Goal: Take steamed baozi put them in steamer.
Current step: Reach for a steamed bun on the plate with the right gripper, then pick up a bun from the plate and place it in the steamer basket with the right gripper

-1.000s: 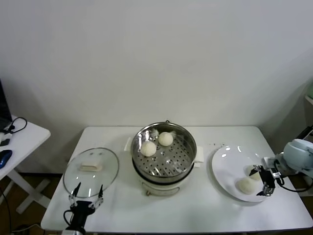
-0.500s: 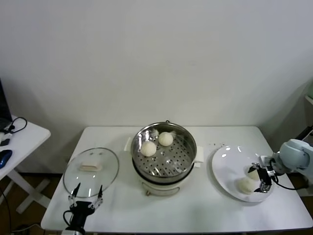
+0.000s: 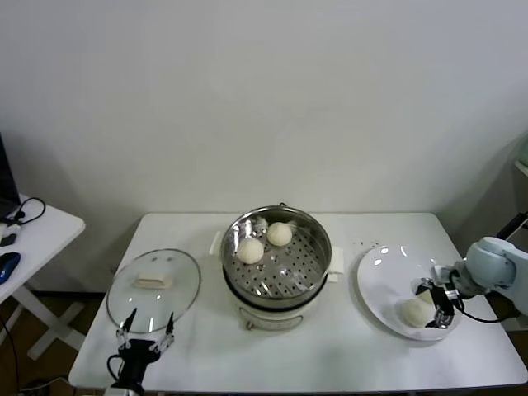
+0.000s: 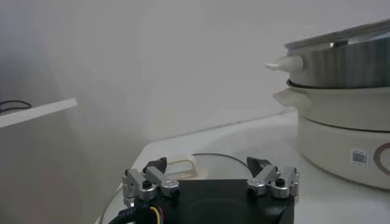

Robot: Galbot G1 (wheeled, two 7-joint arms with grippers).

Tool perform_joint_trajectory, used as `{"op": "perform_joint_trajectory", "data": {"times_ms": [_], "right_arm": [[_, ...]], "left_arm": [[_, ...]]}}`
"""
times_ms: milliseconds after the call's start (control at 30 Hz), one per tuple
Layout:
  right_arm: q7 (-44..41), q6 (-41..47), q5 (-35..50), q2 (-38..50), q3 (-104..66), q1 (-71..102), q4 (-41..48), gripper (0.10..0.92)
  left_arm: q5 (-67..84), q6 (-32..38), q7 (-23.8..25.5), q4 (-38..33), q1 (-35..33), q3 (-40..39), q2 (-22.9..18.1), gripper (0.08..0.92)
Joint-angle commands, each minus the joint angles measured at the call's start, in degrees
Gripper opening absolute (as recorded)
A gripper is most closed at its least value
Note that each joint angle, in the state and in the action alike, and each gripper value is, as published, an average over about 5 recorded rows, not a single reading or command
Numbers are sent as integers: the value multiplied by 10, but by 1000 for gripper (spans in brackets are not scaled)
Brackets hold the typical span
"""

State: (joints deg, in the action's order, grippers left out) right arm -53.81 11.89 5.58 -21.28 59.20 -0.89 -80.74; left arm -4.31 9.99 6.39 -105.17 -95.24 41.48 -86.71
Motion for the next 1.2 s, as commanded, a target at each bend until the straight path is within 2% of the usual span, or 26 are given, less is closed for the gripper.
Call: {"op": "perform_joint_trajectory", "data": {"times_ms": [33,800,1000,1200], "right_arm": [[5,4,0,-7,0,4,4,821],[-4,6,5,-12,15,-16,2,663],[-21,-8,27,0,113,-139,-21,623],[-36,-43,82,-24,324,-400,-50,621]], "left_arm": [[0,0,0,0,-1,0,1,823],[1,0,0,2,2,3,0,823],[1,-1,-1,1,2,3,0,823],[0,-2,-1,-1,2,3,-3,823]]}}
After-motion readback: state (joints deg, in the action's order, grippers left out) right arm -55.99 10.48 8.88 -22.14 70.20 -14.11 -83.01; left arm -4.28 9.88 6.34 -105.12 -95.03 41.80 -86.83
